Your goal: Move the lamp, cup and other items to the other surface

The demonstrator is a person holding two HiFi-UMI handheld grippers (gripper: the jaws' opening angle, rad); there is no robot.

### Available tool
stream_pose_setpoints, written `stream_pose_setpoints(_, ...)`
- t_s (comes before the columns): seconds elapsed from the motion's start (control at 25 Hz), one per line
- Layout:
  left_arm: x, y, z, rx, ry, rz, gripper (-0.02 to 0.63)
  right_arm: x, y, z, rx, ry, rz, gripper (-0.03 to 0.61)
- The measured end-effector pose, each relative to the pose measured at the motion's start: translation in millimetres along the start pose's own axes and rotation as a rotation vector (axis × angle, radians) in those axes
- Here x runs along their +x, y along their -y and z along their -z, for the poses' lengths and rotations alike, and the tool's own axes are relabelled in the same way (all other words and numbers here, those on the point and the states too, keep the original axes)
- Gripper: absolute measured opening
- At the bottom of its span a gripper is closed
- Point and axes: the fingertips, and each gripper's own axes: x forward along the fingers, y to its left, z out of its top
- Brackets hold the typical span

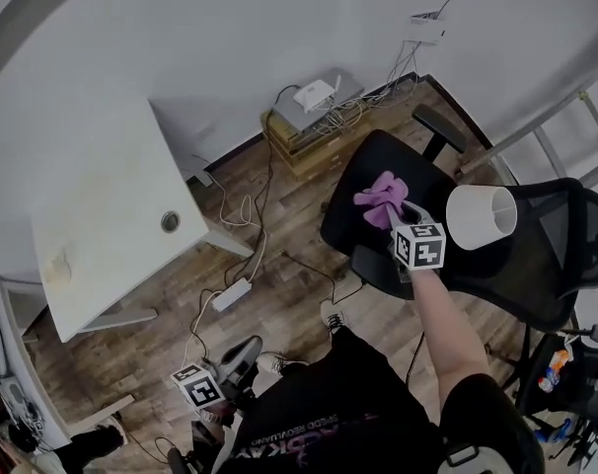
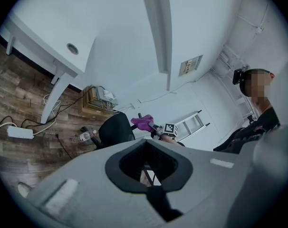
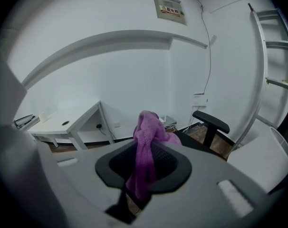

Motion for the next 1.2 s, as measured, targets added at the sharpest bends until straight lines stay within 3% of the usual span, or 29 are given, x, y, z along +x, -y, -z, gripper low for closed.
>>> stream_pose_setpoints(0.48, 75.1, 8.3, 18.7, -0.039, -0.03, -0.085, -0.005, 89.0, 84.8, 105.0, 0.014, -0.273, 0.001, 0.067)
stream_pose_setpoints(0.68, 67.4, 7.4, 22.5, -0.044, -0.002, -0.166, -0.005, 118.9, 93.4, 130.8, 0.003, -0.32, -0.055, 0.067)
stream_pose_setpoints(0.88, 52.3, 2.4, 37.0, -0.094, 0.028, -0.249, -0.005, 144.5, 105.6, 158.0, 0.009, -0.377, -0.046, 0.067)
stream_pose_setpoints(1.2, 37.4, -7.8, 48.5, -0.143, 0.027, -0.287, -0.005, 149.9, 102.2, 200.8, 0.023, -0.517, -0.022, 0.073)
